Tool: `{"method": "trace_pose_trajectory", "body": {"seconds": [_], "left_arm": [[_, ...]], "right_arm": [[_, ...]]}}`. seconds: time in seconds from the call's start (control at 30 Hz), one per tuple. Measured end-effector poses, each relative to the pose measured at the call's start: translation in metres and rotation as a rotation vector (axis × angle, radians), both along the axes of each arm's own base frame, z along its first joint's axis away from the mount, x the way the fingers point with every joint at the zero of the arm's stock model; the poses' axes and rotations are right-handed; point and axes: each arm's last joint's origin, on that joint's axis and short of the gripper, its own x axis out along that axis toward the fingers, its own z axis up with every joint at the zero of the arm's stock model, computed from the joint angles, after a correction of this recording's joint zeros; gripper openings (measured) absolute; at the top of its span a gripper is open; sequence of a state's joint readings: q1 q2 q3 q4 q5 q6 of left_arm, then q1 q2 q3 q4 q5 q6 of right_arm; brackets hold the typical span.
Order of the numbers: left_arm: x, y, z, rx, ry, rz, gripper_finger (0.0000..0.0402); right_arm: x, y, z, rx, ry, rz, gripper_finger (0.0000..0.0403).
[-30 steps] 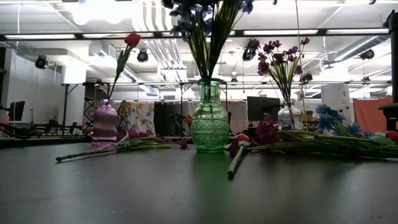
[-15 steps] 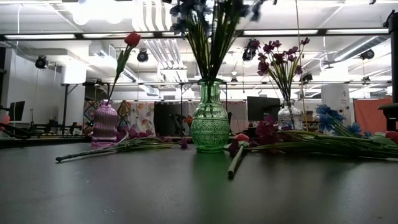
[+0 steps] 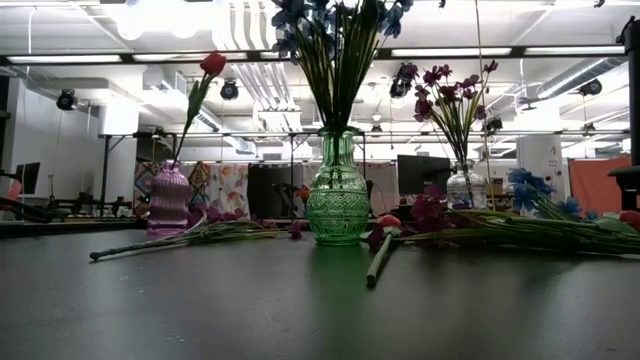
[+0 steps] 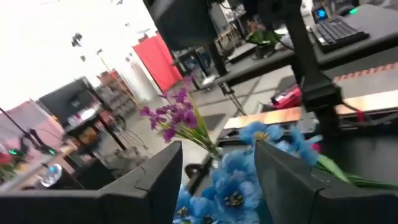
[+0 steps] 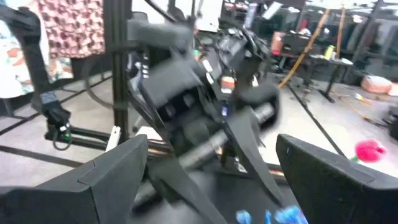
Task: Sort flowers into vase by color
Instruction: Put the middle left blue flowers into the green vase, then put the left violet flowers into the transparent vase
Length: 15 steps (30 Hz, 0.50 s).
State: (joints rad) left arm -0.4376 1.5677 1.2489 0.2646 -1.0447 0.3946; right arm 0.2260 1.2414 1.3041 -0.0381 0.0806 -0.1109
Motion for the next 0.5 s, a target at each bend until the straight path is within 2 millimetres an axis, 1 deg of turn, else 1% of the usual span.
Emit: {"method": "trace_pose_trajectory", "body": {"seconds": [0.13, 0.27, 0.4, 0.5], "left_arm": [[-0.003, -0.012, 0.02, -0.106, 0.055, -0.019, 0.0184], [-0.017, -0.026, 0.035, -0.241, 0.135, -0.03, 0.0184], [-0.04, -0.04, 0.041, -0.449, 0.231, 0.011, 0.0184], [-0.058, -0.049, 0.035, -0.617, 0.336, 0.101, 0.0184]], "right_arm": [[-0.015, -0.003, 0.008, 0.06, 0.012, -0.003, 0.0348], [-0.03, -0.006, 0.009, 0.15, 0.085, -0.01, 0.0348], [-0.044, -0.006, 0.007, 0.227, 0.181, -0.019, 0.0348], [-0.055, -0.006, 0.004, 0.277, 0.261, -0.029, 0.0348]]}}
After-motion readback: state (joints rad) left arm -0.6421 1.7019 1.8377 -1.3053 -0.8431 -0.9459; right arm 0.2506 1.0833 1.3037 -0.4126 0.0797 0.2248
